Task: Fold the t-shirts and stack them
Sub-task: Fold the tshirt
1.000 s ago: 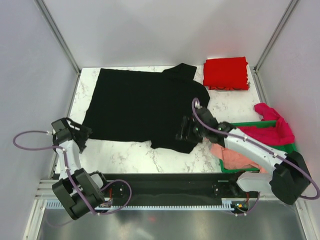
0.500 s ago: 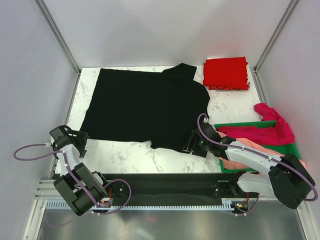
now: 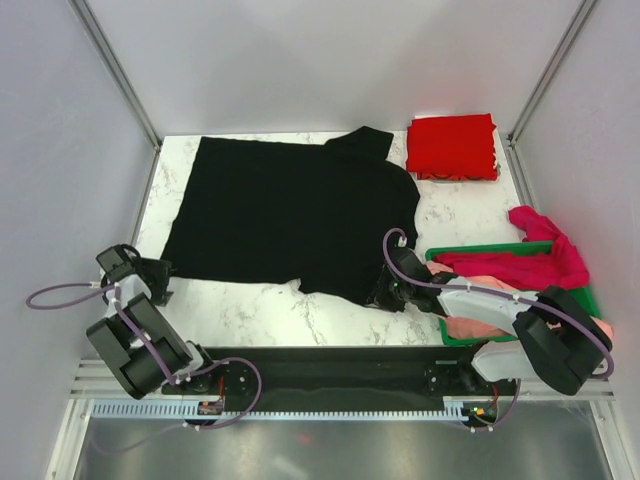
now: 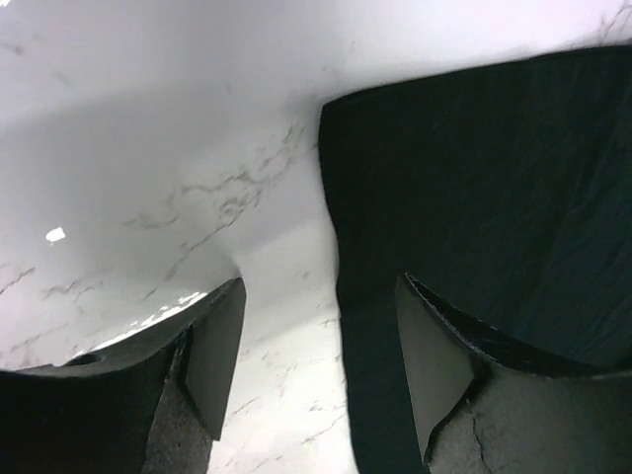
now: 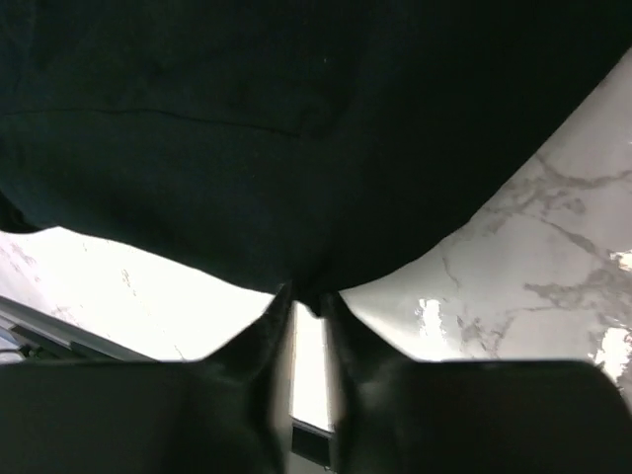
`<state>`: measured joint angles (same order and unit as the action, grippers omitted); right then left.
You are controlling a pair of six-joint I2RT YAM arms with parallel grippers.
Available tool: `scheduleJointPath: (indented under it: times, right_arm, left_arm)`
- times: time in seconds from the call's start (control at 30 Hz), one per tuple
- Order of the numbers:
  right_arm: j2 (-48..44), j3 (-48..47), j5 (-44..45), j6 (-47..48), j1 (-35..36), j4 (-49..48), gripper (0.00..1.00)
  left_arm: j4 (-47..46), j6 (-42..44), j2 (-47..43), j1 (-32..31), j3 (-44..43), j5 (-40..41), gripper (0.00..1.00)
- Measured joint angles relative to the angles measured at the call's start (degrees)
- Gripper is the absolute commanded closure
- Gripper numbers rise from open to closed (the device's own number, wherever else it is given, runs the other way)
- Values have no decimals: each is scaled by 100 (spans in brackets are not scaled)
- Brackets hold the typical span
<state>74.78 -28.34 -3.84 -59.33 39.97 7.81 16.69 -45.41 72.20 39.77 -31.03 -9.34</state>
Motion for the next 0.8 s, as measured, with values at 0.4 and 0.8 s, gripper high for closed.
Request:
scheduleJointPath:
  times: [0.4, 0.8]
  right_arm:
    - [-284, -146, -42, 317, -59, 299, 100]
    - [-1381, -310, -24, 787, -496, 1226, 100]
  left_arm:
    - [-363, -39, 1027, -540, -710, 205, 39]
    - [-337, 11, 1462, -737, -1003, 310, 98]
